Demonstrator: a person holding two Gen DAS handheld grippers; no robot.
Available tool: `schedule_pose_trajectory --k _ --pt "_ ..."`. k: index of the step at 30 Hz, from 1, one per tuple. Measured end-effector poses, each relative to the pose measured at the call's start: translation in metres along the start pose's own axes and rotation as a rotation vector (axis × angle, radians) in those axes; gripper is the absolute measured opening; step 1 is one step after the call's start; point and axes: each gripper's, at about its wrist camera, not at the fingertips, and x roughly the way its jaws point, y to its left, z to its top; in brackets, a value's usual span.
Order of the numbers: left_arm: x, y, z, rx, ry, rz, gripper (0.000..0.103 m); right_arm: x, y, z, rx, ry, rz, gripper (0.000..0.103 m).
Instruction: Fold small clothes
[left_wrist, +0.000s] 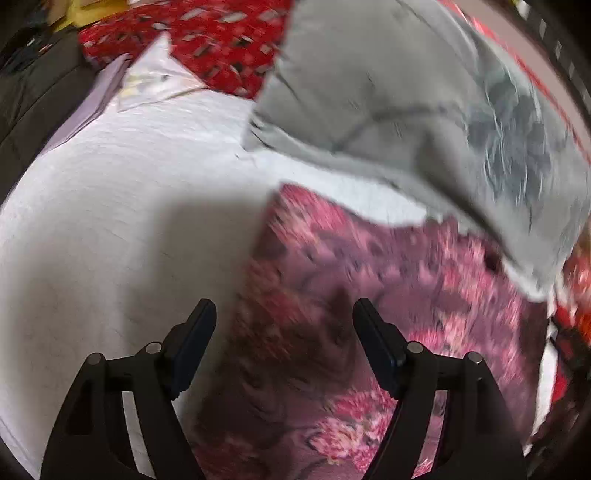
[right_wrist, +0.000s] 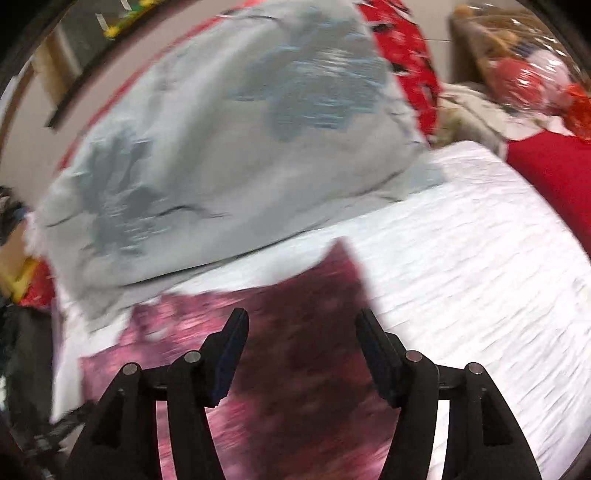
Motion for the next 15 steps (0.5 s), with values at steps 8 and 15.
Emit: schedule_pose_trajectory --k 8,15 --pt "0.027 -0.011 -0.001 0.05 0.046 0.09 0.08 0.041 -0.023 0.0 0.005 0.073 -0.09 0.059" --pt "-0.02 -0.009 -0.001 0.07 0.002 -0.033 0.079 -0.025 0.002 -0.032 -0.073 -0.011 0.108 0.06"
